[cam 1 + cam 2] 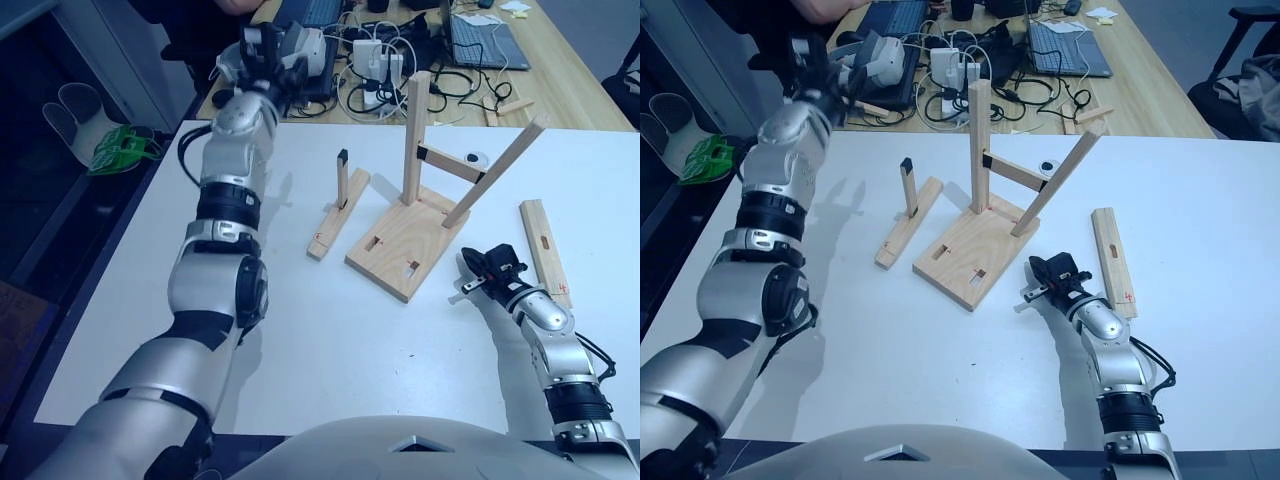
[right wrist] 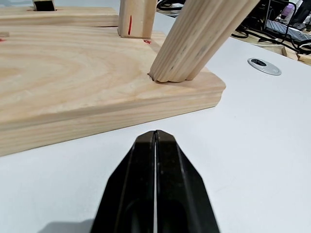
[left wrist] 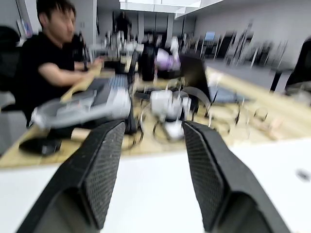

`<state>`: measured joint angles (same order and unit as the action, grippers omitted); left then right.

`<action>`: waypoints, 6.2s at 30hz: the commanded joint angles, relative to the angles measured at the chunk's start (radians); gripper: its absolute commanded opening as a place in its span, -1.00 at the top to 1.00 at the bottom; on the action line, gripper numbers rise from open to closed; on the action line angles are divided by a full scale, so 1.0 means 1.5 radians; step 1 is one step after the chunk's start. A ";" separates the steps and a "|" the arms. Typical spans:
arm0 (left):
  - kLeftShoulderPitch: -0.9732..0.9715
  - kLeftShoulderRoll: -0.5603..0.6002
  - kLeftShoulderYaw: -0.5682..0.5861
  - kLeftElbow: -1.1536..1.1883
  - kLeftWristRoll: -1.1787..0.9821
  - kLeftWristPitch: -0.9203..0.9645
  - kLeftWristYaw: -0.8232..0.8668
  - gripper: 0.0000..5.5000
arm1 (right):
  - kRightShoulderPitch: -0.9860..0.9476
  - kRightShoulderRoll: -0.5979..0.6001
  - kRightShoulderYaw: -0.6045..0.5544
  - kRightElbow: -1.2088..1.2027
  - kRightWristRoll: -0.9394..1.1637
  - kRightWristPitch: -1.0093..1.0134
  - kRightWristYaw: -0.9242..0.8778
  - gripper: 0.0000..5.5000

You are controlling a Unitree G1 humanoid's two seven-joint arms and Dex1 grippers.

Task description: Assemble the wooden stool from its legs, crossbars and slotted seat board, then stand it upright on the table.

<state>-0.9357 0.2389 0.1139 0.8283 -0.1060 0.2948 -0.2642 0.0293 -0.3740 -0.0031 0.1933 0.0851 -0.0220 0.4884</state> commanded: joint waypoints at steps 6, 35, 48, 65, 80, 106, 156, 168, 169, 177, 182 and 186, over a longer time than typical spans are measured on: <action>0.165 -0.048 -0.158 -0.309 0.008 0.186 -0.113 0.19 | 0.005 -0.005 -0.007 0.001 -0.006 -0.003 -0.006 1.00; -0.128 -0.102 -0.202 0.315 0.122 0.006 -0.172 -0.43 | -0.010 0.009 0.009 0.048 -0.019 -0.038 -0.014 1.00; -0.121 -0.118 -0.123 0.348 0.117 0.047 -0.158 -0.01 | 0.001 0.013 0.025 0.048 -0.030 -0.050 -0.011 1.00; -0.099 -0.113 -0.054 0.349 0.108 0.084 -0.152 0.65 | 0.004 0.005 0.038 0.041 -0.037 -0.058 -0.007 1.00; -0.119 -0.039 0.042 0.323 0.036 0.106 -0.172 0.65 | 0.003 0.000 0.025 0.040 -0.030 -0.055 -0.014 1.00; 0.185 -0.165 0.247 -0.553 -0.488 0.319 -0.019 0.65 | -0.390 0.060 -0.072 -0.226 0.470 0.584 0.065 0.43; 0.164 -0.048 0.164 -0.541 -0.749 0.338 -0.005 0.49 | -0.402 0.117 -0.094 -0.215 0.685 0.719 0.058 0.59; 0.161 0.062 0.152 -0.482 -0.744 0.395 -0.168 -0.19 | -0.373 0.085 -0.069 -0.249 0.696 0.738 0.087 0.63; 0.158 0.070 0.151 -0.476 -0.738 0.395 -0.186 -0.20 | -0.372 0.084 -0.069 -0.250 0.697 0.738 0.089 0.63; 0.164 0.083 0.136 -0.463 -0.700 0.394 -0.238 -0.60 | -0.374 0.083 -0.075 -0.252 0.701 0.732 0.086 0.63; 0.131 0.095 0.110 -0.433 -0.658 0.394 -0.281 -0.87 | -0.359 0.069 -0.056 -0.254 0.693 0.744 0.104 0.63; 0.095 0.115 0.097 -0.401 -0.648 0.418 -0.341 -0.96 | -0.354 0.065 -0.046 -0.256 0.691 0.746 0.111 0.63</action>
<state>-0.7509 0.3845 0.2724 0.2083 -1.0943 0.8946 -0.7395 -0.5077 -0.2679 -0.0776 -0.1670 1.1142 1.0904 0.6459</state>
